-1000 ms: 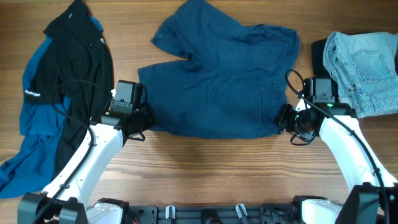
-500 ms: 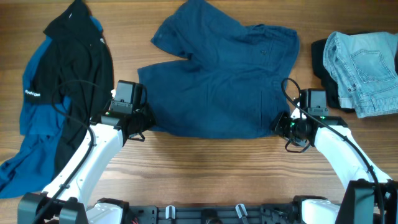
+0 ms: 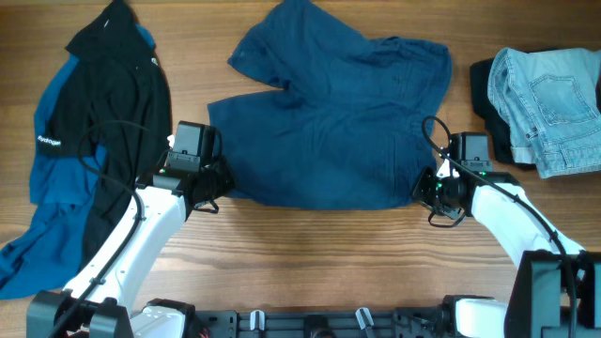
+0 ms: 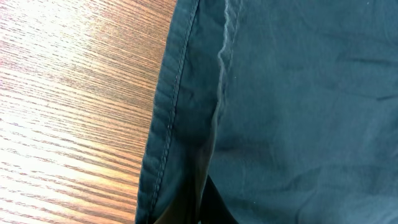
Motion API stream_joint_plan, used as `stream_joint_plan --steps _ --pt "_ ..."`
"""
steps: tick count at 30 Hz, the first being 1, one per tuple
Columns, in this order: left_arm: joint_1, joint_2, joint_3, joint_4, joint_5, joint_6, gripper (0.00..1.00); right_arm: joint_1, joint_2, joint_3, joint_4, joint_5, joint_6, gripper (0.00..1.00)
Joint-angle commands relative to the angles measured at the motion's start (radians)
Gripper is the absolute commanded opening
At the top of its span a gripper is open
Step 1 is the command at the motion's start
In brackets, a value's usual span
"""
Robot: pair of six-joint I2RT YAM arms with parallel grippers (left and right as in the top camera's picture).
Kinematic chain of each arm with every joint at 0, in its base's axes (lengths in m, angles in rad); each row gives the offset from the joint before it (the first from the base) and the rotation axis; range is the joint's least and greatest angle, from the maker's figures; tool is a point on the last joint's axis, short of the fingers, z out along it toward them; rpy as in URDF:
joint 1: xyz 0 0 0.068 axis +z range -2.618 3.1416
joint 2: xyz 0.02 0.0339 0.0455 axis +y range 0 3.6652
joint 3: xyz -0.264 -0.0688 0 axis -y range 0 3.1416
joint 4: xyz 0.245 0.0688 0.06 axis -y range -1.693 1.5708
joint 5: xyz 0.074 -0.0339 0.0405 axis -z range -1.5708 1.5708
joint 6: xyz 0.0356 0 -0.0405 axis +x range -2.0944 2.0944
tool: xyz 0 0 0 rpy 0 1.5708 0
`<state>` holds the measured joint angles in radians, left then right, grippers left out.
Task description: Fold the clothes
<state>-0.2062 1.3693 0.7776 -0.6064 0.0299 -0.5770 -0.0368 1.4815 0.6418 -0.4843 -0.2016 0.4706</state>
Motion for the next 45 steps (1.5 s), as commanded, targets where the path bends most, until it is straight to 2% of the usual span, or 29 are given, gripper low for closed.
stream_joint_plan --steps 1,5,8,11,19,23,27,29,37,41,45 --pt "0.008 -0.012 0.014 -0.003 -0.021 0.016 0.04 -0.002 0.020 -0.008 0.008 -0.006 0.003 0.04" --pt "0.008 -0.023 0.021 -0.021 -0.020 0.015 0.04 -0.002 -0.005 0.015 -0.068 -0.034 0.003 0.04" --pt "0.008 -0.071 0.054 -0.103 -0.021 0.016 0.04 -0.002 -0.064 0.060 -0.195 -0.037 0.002 0.04" --pt "0.008 -0.195 0.092 -0.212 -0.040 0.014 0.04 -0.002 -0.195 0.105 -0.354 -0.084 -0.001 0.04" --pt "0.008 -0.591 0.096 -0.299 -0.058 -0.007 0.04 -0.002 -0.539 0.133 -0.647 -0.175 -0.023 0.04" --pt "0.007 -0.664 0.096 -0.338 -0.058 -0.014 0.04 -0.002 -0.631 0.133 -0.726 -0.173 -0.006 0.04" --pt "0.007 -0.602 0.096 -0.291 -0.095 -0.005 0.04 -0.002 -0.638 0.132 -0.578 -0.121 0.034 0.04" --pt "0.008 -0.493 0.096 -0.162 -0.118 0.044 0.04 -0.002 -0.577 0.132 -0.423 -0.057 0.055 0.05" --pt "0.007 -0.109 0.096 0.269 -0.117 0.108 0.04 -0.002 -0.299 0.132 -0.106 0.003 0.055 0.04" --pt "0.008 -0.056 0.100 0.431 -0.119 0.129 0.04 -0.002 -0.219 0.132 -0.001 0.003 0.054 0.04" --pt "0.008 -0.056 0.100 0.600 -0.130 0.130 0.04 -0.007 -0.212 0.138 0.077 0.030 0.053 0.04"
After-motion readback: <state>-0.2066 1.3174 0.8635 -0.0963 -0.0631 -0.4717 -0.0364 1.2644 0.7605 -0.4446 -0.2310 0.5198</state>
